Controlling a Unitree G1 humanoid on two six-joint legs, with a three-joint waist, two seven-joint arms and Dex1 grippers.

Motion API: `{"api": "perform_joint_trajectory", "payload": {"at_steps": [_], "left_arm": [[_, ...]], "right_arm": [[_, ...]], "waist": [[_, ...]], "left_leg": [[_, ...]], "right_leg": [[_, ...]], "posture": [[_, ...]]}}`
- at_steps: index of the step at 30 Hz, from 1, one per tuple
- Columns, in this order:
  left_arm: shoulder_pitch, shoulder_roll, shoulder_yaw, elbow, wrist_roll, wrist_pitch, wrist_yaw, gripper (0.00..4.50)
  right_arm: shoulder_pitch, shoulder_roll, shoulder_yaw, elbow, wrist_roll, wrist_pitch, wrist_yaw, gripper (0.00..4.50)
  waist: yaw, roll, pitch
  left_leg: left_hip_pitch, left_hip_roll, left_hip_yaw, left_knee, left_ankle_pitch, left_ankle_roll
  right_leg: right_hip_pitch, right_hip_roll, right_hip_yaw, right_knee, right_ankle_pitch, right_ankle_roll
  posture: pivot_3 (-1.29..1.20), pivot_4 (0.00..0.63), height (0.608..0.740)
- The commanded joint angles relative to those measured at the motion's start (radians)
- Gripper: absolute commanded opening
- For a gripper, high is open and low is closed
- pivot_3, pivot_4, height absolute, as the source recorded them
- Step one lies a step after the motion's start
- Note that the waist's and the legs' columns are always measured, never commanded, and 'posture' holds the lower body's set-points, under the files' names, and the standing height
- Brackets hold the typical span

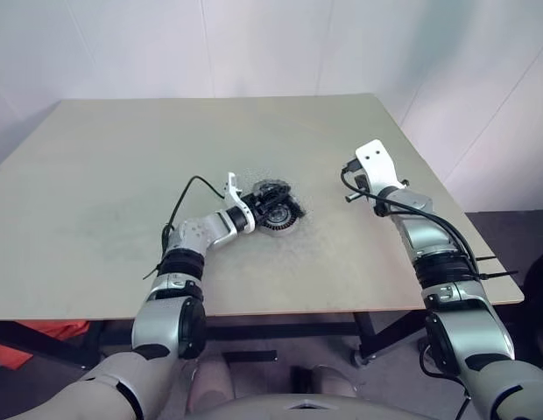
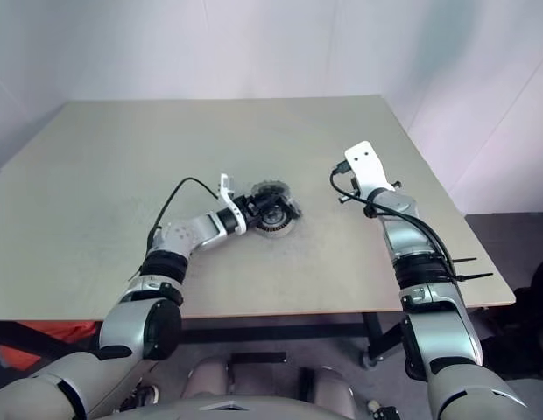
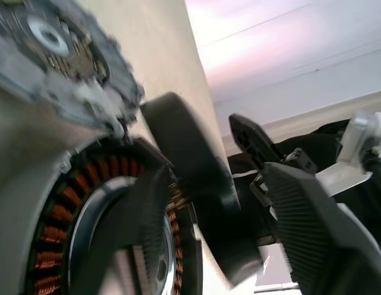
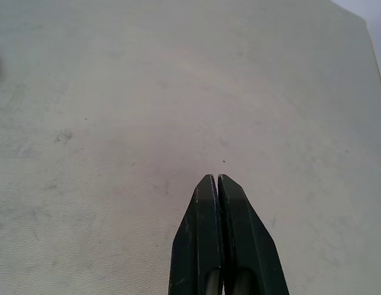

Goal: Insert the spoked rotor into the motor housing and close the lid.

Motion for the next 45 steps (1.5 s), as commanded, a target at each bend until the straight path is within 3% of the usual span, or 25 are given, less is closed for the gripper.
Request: {"api": "perform_joint_trajectory", "payload": {"at_steps": [1, 10, 23, 36, 40, 45], "left_arm": [[0.007, 0.026, 0.02, -0.048, -0.019, 0.032, 0.004, 3.9], [0.088, 0.064, 0.011, -0.234, -0.04, 0.079, -0.009, 3.9], [0.139, 0.1, 0.087, -0.405, -0.133, 0.063, -0.006, 3.9], [0.124, 0.122, 0.088, -0.34, -0.102, -0.013, 0.019, 3.9], [0.084, 0.185, 0.133, -0.258, -0.088, -0.082, 0.028, 3.9], [0.062, 0.242, 0.156, -0.199, -0.072, -0.135, 0.022, 3.9]], "right_arm": [[-0.015, -0.006, -0.02, -0.035, 0.004, -0.014, -0.008, 0.0], [-0.036, 0.028, -0.01, -0.044, 0.039, -0.024, 0.046, 0.0], [0.057, 0.05, -0.088, -0.198, 0.183, 0.154, 0.121, 0.0], [0.137, 0.11, 0.014, -0.485, 0.266, 0.349, 0.206, 0.0], [0.163, 0.196, 0.099, -0.624, 0.329, 0.458, 0.217, 0.0], [0.177, 0.208, 0.146, -0.606, 0.322, 0.479, 0.206, 0.0]], "waist": [[-0.001, 0.0, 0.0], [-0.004, 0.001, 0.0], [0.002, 0.002, 0.001], [0.001, 0.002, 0.001], [-0.004, 0.002, 0.001], [0.006, 0.002, 0.001]], "left_leg": [[0.001, 0.0, 0.0, 0.0, 0.0, 0.0], [0.0, 0.001, 0.0, -0.001, 0.0, 0.0], [0.0, 0.0, 0.0, 0.0, 0.0, 0.0], [0.0, 0.001, 0.0, -0.002, 0.0, 0.0], [0.001, 0.002, 0.0, -0.004, 0.001, -0.002], [0.001, 0.001, -0.001, -0.006, 0.002, -0.004]], "right_leg": [[0.0, 0.0, 0.0, 0.0, 0.0, 0.0], [0.0, 0.0, 0.0, 0.0, 0.0, 0.0], [0.0, 0.0, 0.0, 0.0, 0.0, 0.0], [0.0, 0.001, 0.0, -0.001, 0.0, 0.0], [-0.001, 0.002, 0.0, -0.001, -0.001, 0.002], [0.0, 0.001, 0.0, -0.002, -0.004, 0.007]], "posture": [[0.0, 0.0, 0.74], [0.0, 0.0, 0.74], [0.0, 0.0, 0.74], [0.0, 0.0, 0.74], [0.0, 0.0, 0.74], [0.0, 0.0, 0.74]]}}
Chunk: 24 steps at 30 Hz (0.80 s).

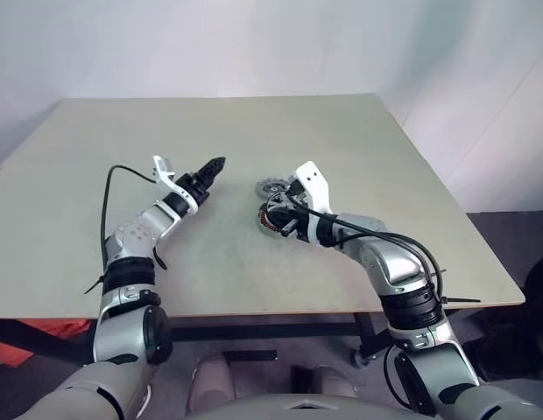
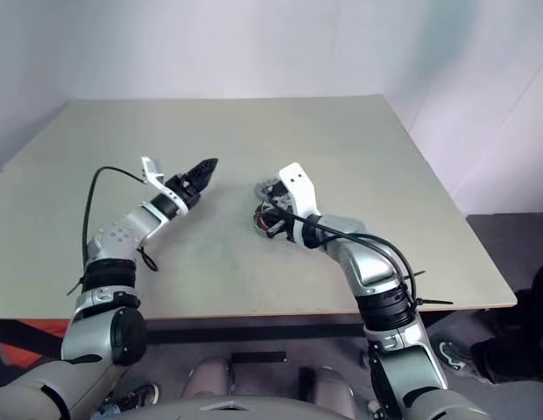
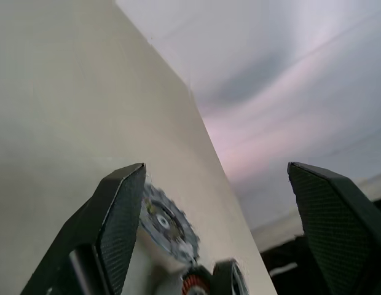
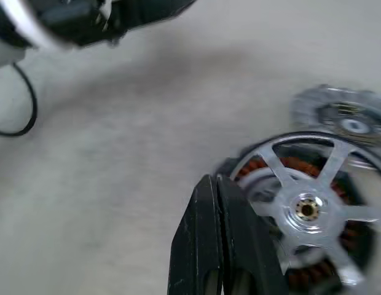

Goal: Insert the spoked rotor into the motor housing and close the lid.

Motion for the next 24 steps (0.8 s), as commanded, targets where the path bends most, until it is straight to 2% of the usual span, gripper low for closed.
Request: {"api": "perform_joint_trajectory", "payload": {"at_steps": [1, 15, 18, 24], "left_arm": [[-0.033, 0.034, 0.026, 0.019, 0.002, -0.045, -0.01, 3.9], [-0.005, 0.012, -0.005, 0.015, 0.021, -0.061, -0.019, 3.9], [0.0, 0.011, -0.007, 0.009, 0.018, -0.059, -0.019, 3.9], [0.013, 0.005, -0.008, -0.009, 0.017, -0.065, -0.009, 3.9]], "right_arm": [[-0.002, -0.006, 0.003, 0.0, -0.001, -0.004, -0.015, 0.0], [-0.049, -0.078, -0.034, -0.016, -0.006, -0.088, -0.003, 0.0], [-0.065, -0.094, -0.036, 0.026, -0.011, -0.115, 0.002, 0.0], [-0.027, -0.025, -0.01, 0.252, -0.021, -0.183, 0.009, 0.0]], "waist": [[0.0, 0.0, 0.0], [-0.002, 0.0, 0.0], [-0.002, 0.0, 0.0], [-0.004, 0.0, 0.0]], "left_leg": [[0.0, -0.001, 0.0, 0.0, 0.0, 0.0], [0.0, 0.0, 0.0, 0.0, 0.002, -0.004], [0.0, 0.0, 0.0, 0.0, 0.002, -0.004], [0.0, 0.0, 0.0, 0.0, 0.002, -0.004]], "right_leg": [[0.0, -0.001, 0.0, 0.0, 0.0, 0.0], [0.0, 0.0, 0.0, 0.0, 0.003, -0.004], [0.0, 0.0, 0.0, 0.001, 0.003, -0.004], [0.0, 0.0, 0.0, 0.001, 0.003, -0.005]], "posture": [[0.0, 0.0, 0.74], [0.0, 0.0, 0.74], [0.0, 0.0, 0.74], [0.0, 0.0, 0.74]]}}
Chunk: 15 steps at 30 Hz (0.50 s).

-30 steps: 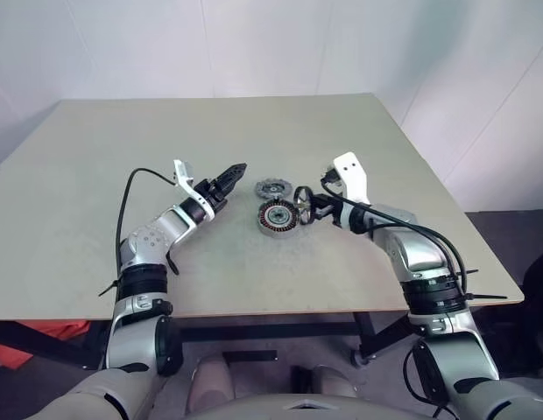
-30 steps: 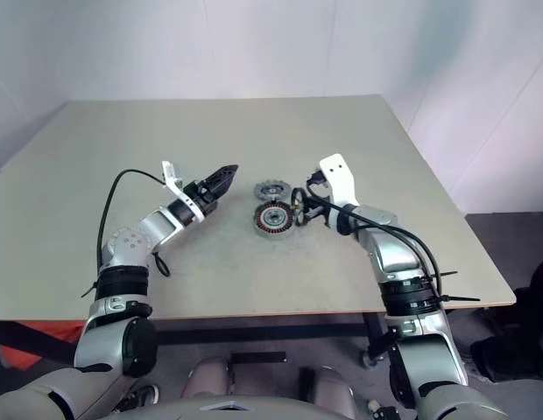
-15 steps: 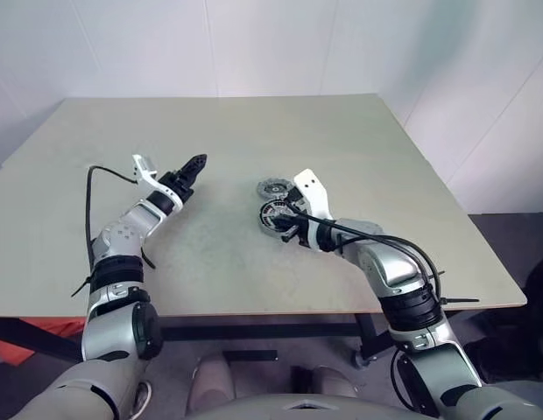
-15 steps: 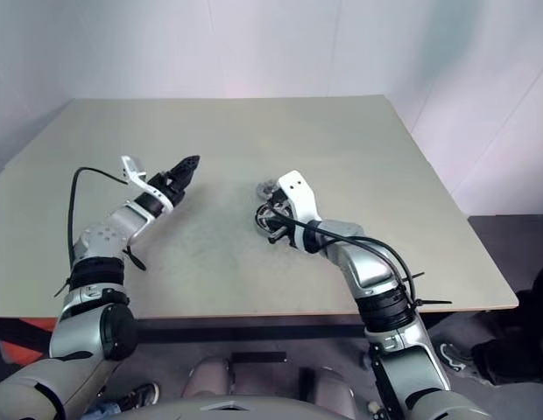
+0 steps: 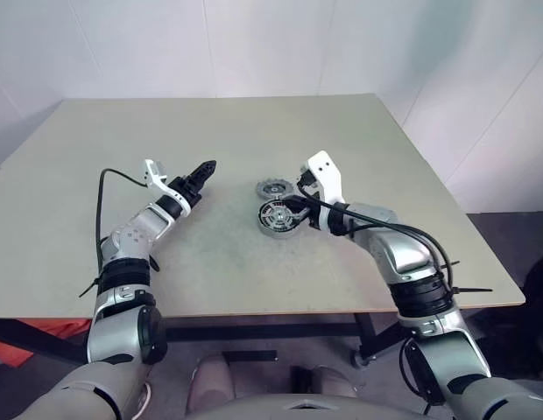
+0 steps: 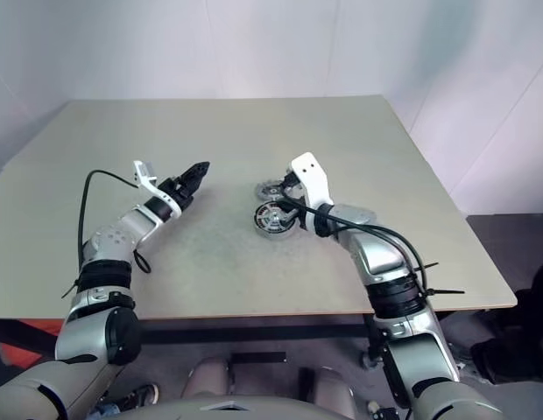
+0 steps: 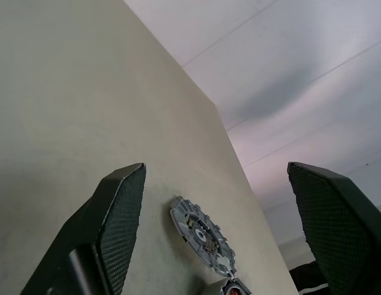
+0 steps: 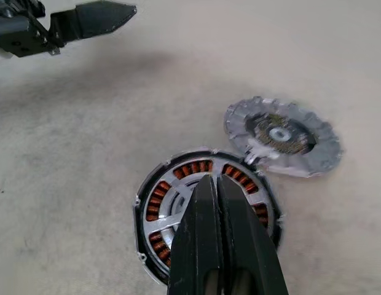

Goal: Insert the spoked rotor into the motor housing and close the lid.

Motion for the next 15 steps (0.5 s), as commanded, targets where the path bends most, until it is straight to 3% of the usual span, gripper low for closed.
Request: {"api": "perform_joint_trajectory", "payload": {"at_steps": [1, 6, 10, 13, 15], "left_arm": [[0.001, 0.002, 0.001, -0.055, -0.008, -0.011, -0.005, 3.9], [0.028, -0.008, -0.004, -0.07, -0.002, -0.021, -0.004, 3.9], [0.042, -0.025, -0.017, -0.079, 0.005, -0.028, -0.002, 3.9], [0.045, -0.035, -0.028, -0.084, 0.014, -0.036, -0.011, 3.9], [0.045, -0.038, -0.04, -0.085, 0.027, -0.047, -0.017, 3.9]], "right_arm": [[0.025, 0.019, 0.031, 0.105, -0.026, -0.062, 0.004, 0.0], [0.022, -0.014, 0.003, 0.009, 0.002, -0.054, 0.039, 0.0], [0.001, -0.101, -0.003, -0.12, 0.025, -0.058, 0.125, 0.0], [-0.034, -0.21, 0.033, -0.182, 0.003, -0.155, 0.253, 0.0], [-0.049, -0.313, 0.096, -0.162, -0.067, -0.325, 0.376, 0.0]], "waist": [[0.0, 0.0, 0.0], [-0.001, 0.0, 0.0], [0.003, 0.0, 0.0], [0.005, 0.0, 0.0], [0.005, 0.0, 0.0]], "left_leg": [[0.0, 0.0, 0.0, 0.0, 0.0, 0.0], [0.002, 0.0, 0.0, 0.001, 0.0, 0.0], [0.001, 0.0, 0.0, 0.002, 0.0, 0.001], [0.0, 0.0, 0.0, 0.002, 0.0, 0.001], [0.0, 0.0, 0.0, 0.002, -0.001, 0.001]], "right_leg": [[0.0, 0.0, 0.0, 0.0, 0.0, 0.0], [0.002, 0.0, 0.0, 0.0, 0.0, 0.0], [0.002, 0.0, 0.0, 0.0, -0.001, 0.001], [0.001, 0.0, 0.0, 0.0, 0.0, 0.0], [0.002, 0.0, 0.0, 0.0, 0.0, 0.0]], "posture": [[0.0, 0.0, 0.74], [0.0, 0.0, 0.74], [0.0, 0.0, 0.74], [0.0, 0.0, 0.74], [0.0, 0.0, 0.74]]}}
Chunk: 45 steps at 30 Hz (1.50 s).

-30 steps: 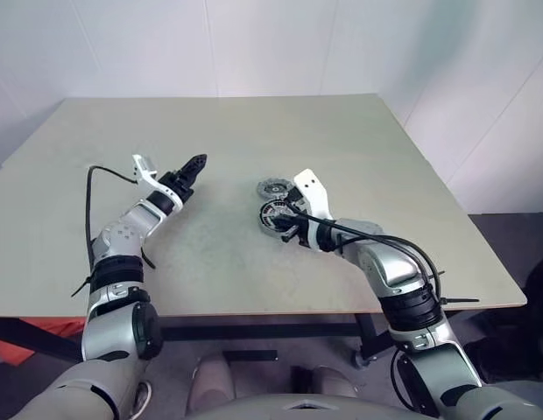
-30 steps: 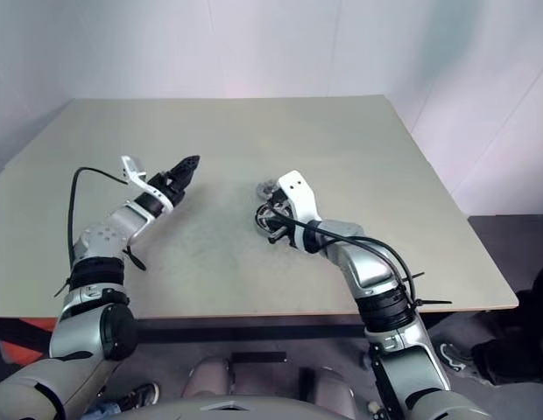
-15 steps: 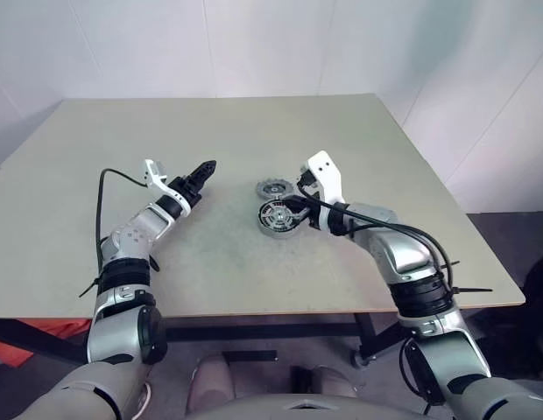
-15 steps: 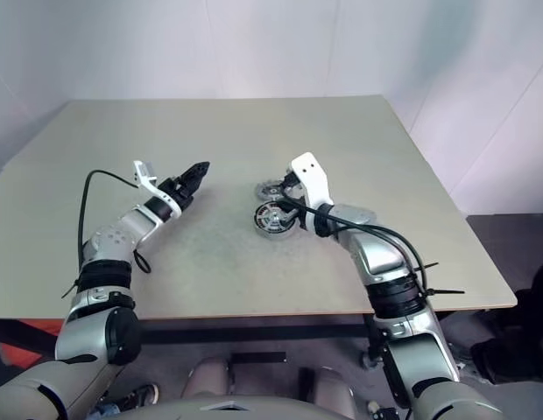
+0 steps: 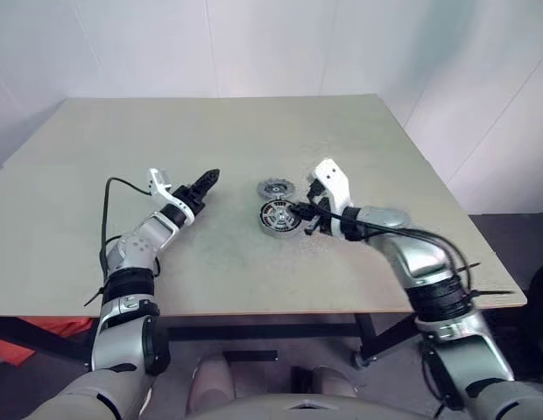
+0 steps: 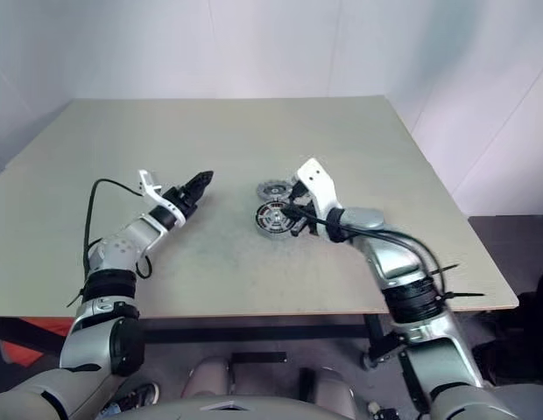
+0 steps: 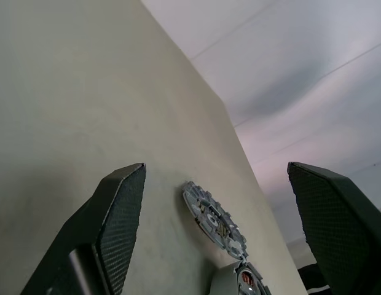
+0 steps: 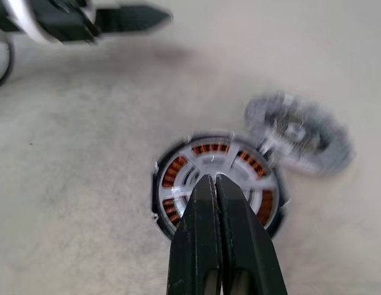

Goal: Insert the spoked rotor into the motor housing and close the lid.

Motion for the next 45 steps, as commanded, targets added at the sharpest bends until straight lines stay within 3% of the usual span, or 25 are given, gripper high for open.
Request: {"api": "perform_joint_trajectory", "payload": {"at_steps": [1, 2, 6, 11, 18, 22, 26, 45], "left_arm": [[-0.012, -0.005, -0.016, -0.046, 0.006, -0.029, -0.016, 3.9], [-0.014, -0.008, -0.016, -0.045, 0.004, -0.033, -0.013, 3.9], [-0.008, -0.016, -0.017, -0.046, 0.004, -0.052, -0.007, 3.93], [0.038, -0.04, -0.017, -0.091, -0.004, -0.058, 0.012, 3.93], [0.1, -0.071, -0.01, -0.17, -0.017, -0.059, 0.053, 3.93], [0.122, -0.075, -0.006, -0.205, -0.025, -0.053, 0.071, 3.93], [0.13, -0.074, -0.004, -0.212, -0.027, -0.054, 0.077, 3.93], [0.15, -0.069, -0.002, -0.234, -0.038, -0.054, 0.097, 3.93]], "right_arm": [[-0.051, -0.147, 0.088, -0.004, -0.087, -0.271, 0.221, 0.0], [-0.065, -0.192, 0.116, 0.031, -0.112, -0.353, 0.292, 0.0], [-0.18, -0.256, 0.198, 0.242, -0.214, -0.606, 0.438, 0.95], [-0.364, -0.183, 0.286, 0.563, -0.403, -0.872, 0.392, 2.64], [-0.52, -0.066, 0.343, 0.916, -0.529, -1.111, 0.361, 2.64], [-0.566, -0.028, 0.375, 1.054, -0.603, -1.205, 0.323, 2.64], [-0.605, 0.004, 0.382, 1.147, -0.658, -1.256, 0.275, 2.64], [-0.662, 0.114, 0.373, 1.229, -0.716, -1.308, 0.212, 2.64]], "waist": [[0.001, 0.0, 0.0], [0.001, 0.0, 0.0], [-0.005, 0.0, 0.0], [-0.018, 0.0, 0.0], [-0.028, 0.0, 0.0], [-0.033, 0.0, 0.0], [-0.036, 0.0, 0.0], [-0.039, 0.0, 0.0]], "left_leg": [[0.0, 0.0, 0.0, 0.0, 0.0, 0.0], [0.0, 0.0, 0.0, 0.0, 0.0, 0.001], [0.0, 0.001, 0.0, 0.004, -0.003, 0.005], [-0.002, 0.002, 0.001, 0.009, -0.003, 0.006], [-0.007, 0.002, 0.0, 0.012, -0.005, 0.008], [-0.018, 0.002, 0.0, 0.015, -0.005, 0.009], [-0.018, 0.002, 0.0, 0.015, -0.005, 0.01], [-0.016, 0.003, 0.0, 0.02, -0.005, 0.009]], "right_leg": [[0.0, 0.0, 0.0, 0.0, 0.0, 0.0], [0.001, 0.0, 0.0, 0.0, -0.001, 0.001], [0.0, 0.0, 0.0, 0.001, 0.0, 0.0], [-0.001, 0.0, -0.001, 0.005, 0.001, -0.002], [-0.004, 0.0, -0.002, 0.005, 0.001, -0.003], [-0.013, -0.001, -0.002, 0.008, 0.002, -0.003], [-0.014, 0.0, -0.002, 0.009, 0.001, -0.004], [-0.015, 0.0, -0.001, 0.015, 0.001, -0.004]], "posture": [[0.0, 0.0, 0.74], [0.0, 0.0, 0.74], [0.0, 0.0, 0.74], [0.0, 0.0, 0.74], [0.0, 0.0, 0.74], [0.0, 0.0, 0.74], [0.0, 0.0, 0.74], [0.0, 0.0, 0.74]]}}
